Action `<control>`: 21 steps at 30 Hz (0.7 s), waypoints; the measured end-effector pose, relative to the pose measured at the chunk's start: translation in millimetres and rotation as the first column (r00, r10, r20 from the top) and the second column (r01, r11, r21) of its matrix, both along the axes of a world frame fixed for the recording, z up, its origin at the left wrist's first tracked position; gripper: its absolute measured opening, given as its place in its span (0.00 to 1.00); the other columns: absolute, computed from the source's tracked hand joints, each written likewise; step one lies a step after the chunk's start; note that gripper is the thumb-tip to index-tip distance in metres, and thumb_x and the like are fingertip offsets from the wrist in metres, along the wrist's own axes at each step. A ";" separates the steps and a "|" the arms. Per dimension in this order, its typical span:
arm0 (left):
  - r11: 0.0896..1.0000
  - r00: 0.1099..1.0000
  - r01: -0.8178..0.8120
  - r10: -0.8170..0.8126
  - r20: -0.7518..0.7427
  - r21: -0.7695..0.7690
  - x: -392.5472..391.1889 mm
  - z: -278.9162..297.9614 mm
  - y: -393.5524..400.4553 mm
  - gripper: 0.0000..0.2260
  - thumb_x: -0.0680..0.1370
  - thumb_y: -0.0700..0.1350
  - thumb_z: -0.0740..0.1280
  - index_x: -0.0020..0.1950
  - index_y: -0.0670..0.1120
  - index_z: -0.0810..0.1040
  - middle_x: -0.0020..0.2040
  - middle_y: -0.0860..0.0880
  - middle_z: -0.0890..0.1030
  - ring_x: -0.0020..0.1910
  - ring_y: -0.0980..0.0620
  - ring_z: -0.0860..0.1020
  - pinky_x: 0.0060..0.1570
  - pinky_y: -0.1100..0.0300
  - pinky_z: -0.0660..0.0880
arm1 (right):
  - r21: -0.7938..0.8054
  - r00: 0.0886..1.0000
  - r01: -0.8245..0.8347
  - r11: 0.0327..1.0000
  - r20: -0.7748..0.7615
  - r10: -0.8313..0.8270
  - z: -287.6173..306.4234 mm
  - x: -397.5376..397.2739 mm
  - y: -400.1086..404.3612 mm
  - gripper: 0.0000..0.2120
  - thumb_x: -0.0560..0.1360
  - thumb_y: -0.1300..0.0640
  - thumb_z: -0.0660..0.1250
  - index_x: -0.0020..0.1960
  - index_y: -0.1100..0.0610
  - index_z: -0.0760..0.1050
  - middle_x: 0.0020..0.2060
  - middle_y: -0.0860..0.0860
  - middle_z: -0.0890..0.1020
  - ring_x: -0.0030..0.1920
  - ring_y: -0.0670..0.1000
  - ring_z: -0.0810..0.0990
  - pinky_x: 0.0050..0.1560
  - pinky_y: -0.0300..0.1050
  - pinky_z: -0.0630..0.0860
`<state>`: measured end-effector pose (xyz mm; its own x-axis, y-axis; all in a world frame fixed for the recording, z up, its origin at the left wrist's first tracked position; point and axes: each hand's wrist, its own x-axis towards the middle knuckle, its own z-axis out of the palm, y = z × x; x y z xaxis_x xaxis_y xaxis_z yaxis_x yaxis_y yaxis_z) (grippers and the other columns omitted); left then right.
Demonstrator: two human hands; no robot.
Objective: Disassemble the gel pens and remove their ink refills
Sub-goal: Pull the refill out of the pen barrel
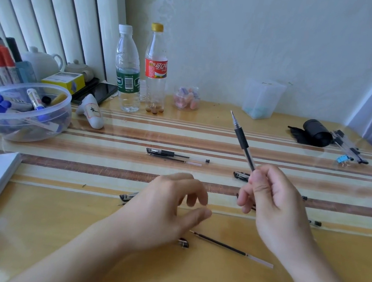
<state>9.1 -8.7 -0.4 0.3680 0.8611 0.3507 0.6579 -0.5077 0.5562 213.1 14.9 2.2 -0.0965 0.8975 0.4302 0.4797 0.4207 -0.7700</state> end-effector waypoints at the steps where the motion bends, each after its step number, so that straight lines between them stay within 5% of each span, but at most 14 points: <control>1: 1.000 1.000 -0.014 0.013 -0.018 -0.006 -0.7 -1.5 2.0 0.06 0.75 0.54 0.68 0.50 0.55 0.78 0.43 0.58 0.75 0.41 0.56 0.73 0.36 0.69 0.68 | -0.003 1.000 -0.005 1.000 0.001 0.005 -0.4 0.1 0.2 0.13 0.77 0.42 0.51 0.39 0.46 0.68 0.33 0.50 0.81 0.31 0.49 0.78 0.38 0.57 0.77; 10: 0.999 0.988 -0.019 0.014 -0.156 -0.031 5.8 -13.7 4.4 0.02 0.76 0.46 0.68 0.46 0.52 0.80 0.41 0.55 0.78 0.38 0.57 0.74 0.39 0.66 0.72 | -0.004 0.997 -0.046 0.999 0.055 0.046 -3.7 -0.9 0.9 0.12 0.78 0.43 0.52 0.39 0.44 0.68 0.32 0.49 0.81 0.31 0.49 0.78 0.38 0.49 0.75; 14: 0.978 0.983 -0.166 0.175 0.062 -0.126 -2.6 -6.1 11.4 0.05 0.77 0.43 0.67 0.43 0.51 0.80 0.37 0.54 0.82 0.37 0.60 0.77 0.38 0.70 0.71 | -0.056 0.989 -0.050 0.997 0.135 0.057 -6.5 1.6 3.7 0.10 0.78 0.45 0.55 0.41 0.45 0.70 0.33 0.47 0.81 0.31 0.48 0.78 0.37 0.51 0.77; 16: 0.935 0.864 -0.193 0.306 0.399 -0.299 -11.7 2.8 16.6 0.06 0.79 0.41 0.65 0.43 0.46 0.79 0.39 0.49 0.85 0.34 0.58 0.80 0.35 0.65 0.73 | -0.062 0.979 -0.056 0.996 0.193 0.067 -7.7 3.7 5.0 0.08 0.79 0.49 0.57 0.42 0.44 0.70 0.33 0.46 0.80 0.30 0.48 0.78 0.36 0.54 0.77; 18: 0.896 0.647 -0.087 0.384 0.659 -0.436 -19.4 10.3 18.9 0.06 0.80 0.41 0.63 0.46 0.41 0.78 0.43 0.45 0.86 0.38 0.53 0.83 0.38 0.60 0.75 | -0.056 0.968 -0.077 0.995 0.236 0.088 -7.9 4.5 4.7 0.06 0.78 0.49 0.58 0.43 0.43 0.70 0.33 0.45 0.80 0.30 0.52 0.77 0.35 0.56 0.77; 21: 0.865 0.419 0.101 0.411 0.810 -0.491 -22.5 13.9 19.2 0.06 0.77 0.45 0.65 0.46 0.43 0.78 0.45 0.44 0.86 0.42 0.51 0.84 0.42 0.59 0.77 | -0.058 0.956 -0.106 0.993 0.268 0.118 -8.6 3.5 3.1 0.03 0.77 0.45 0.58 0.46 0.41 0.70 0.35 0.43 0.80 0.31 0.54 0.77 0.35 0.57 0.77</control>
<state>-13.4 10.5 13.5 -0.0748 0.9971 -0.0124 -0.2772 -0.0089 0.9608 216.7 18.0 -6.4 -0.3051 0.8912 0.3357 0.6240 0.4534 -0.6364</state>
